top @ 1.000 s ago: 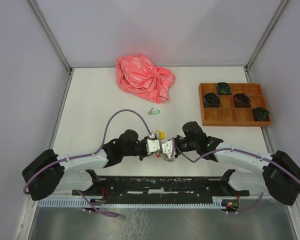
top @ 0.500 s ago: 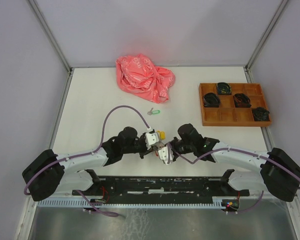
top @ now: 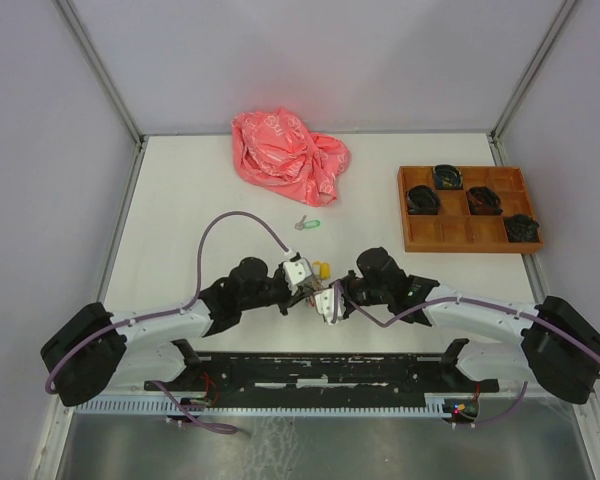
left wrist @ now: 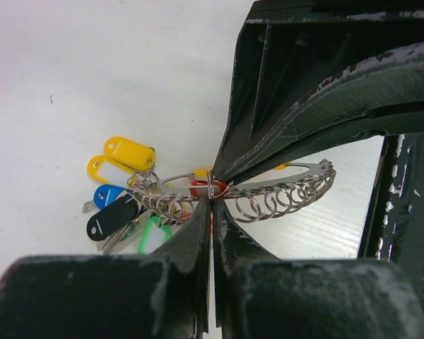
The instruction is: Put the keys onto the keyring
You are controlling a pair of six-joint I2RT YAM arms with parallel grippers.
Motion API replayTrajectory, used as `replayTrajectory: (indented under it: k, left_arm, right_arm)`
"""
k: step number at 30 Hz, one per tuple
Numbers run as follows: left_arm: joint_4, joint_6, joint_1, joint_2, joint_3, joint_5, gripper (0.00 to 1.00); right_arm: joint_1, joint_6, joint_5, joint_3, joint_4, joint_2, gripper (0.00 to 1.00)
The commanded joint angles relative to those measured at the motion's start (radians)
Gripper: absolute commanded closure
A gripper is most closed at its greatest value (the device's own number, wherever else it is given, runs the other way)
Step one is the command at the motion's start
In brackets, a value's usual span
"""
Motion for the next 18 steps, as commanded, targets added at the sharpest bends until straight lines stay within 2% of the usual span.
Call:
replayTrajectory:
  k: [1,18]
  left_arm:
    - [0.178,-0.08,0.002,-0.039,-0.021,-0.029,0.97]
    - [0.315,-0.157,0.002,-0.085,-0.111,-0.098,0.97]
  right_arm:
    - [-0.002,0.07,0.056,-0.022,0.036,-0.03,0.99]
    - [-0.018,0.149,0.059,-0.02,0.067,-0.058,0.99]
